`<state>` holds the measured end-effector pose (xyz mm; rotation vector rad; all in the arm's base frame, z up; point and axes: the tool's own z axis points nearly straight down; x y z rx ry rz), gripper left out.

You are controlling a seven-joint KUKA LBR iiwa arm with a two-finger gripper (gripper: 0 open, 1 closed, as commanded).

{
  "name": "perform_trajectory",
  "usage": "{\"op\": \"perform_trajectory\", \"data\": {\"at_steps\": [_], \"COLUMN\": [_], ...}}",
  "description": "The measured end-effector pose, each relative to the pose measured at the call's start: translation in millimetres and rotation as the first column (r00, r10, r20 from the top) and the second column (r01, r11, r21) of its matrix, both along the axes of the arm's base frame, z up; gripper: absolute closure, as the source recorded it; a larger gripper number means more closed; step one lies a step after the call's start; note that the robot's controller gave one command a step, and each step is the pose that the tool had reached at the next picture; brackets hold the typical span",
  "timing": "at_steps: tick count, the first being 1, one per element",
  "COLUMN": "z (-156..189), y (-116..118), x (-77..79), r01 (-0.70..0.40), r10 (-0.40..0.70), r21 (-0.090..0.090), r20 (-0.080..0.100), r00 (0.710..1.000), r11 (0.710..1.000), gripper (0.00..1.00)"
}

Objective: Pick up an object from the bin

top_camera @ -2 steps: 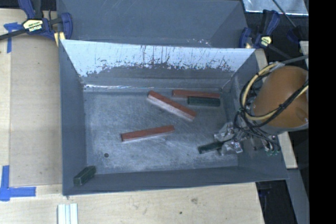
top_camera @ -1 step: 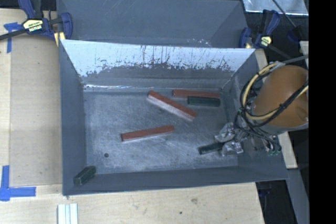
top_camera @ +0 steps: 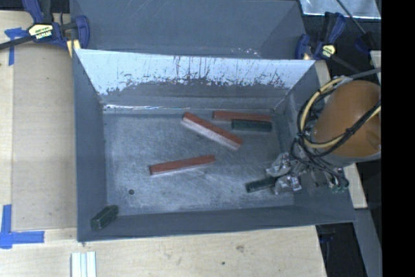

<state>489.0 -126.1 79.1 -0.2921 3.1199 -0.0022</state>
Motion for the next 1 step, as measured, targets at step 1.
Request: {"op": "perform_trajectory", "data": {"at_steps": [1], "z": [7.4], "y": [0.5], "x": [-2.2], "r01": [0.000], "r10": [0.000], "r21": [0.002], "r20": [-0.011], "r00": [1.000], "r11": [1.000], "gripper": [1.00]}}
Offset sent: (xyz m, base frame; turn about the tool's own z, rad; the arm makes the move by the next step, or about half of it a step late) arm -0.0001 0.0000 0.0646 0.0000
